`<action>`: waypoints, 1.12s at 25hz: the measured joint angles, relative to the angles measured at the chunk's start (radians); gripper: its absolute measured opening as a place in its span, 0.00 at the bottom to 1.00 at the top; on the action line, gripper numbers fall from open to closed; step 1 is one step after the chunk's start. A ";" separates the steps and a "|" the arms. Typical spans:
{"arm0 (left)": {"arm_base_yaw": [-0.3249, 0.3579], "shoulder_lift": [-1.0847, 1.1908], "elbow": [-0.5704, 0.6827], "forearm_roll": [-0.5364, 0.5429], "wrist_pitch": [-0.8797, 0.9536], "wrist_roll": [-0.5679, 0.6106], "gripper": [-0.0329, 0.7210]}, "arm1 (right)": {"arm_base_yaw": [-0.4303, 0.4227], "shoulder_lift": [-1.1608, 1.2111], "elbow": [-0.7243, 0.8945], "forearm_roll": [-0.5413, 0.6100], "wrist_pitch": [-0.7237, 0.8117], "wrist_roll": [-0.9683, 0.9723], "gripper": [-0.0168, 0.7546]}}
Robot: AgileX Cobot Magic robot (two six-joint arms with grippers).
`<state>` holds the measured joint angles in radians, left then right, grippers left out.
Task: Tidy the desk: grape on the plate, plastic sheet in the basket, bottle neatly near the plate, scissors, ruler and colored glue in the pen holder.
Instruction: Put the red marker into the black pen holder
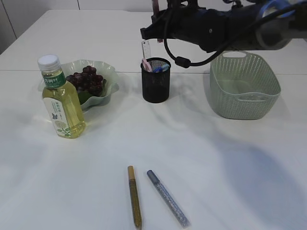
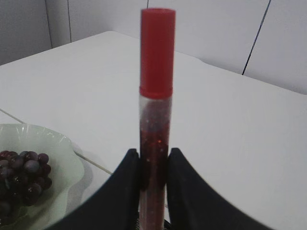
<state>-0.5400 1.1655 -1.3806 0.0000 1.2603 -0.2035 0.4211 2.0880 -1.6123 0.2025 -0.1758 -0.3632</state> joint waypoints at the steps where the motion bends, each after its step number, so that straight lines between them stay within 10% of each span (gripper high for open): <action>1: 0.000 0.000 0.000 0.000 0.000 0.000 0.61 | 0.000 0.014 -0.011 0.000 -0.002 0.000 0.23; 28: 0.000 0.000 0.000 0.025 0.000 0.000 0.61 | 0.000 0.124 -0.040 -0.001 -0.087 0.012 0.23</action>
<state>-0.5400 1.1655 -1.3806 0.0246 1.2603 -0.2035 0.4211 2.2122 -1.6524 0.2018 -0.2629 -0.3511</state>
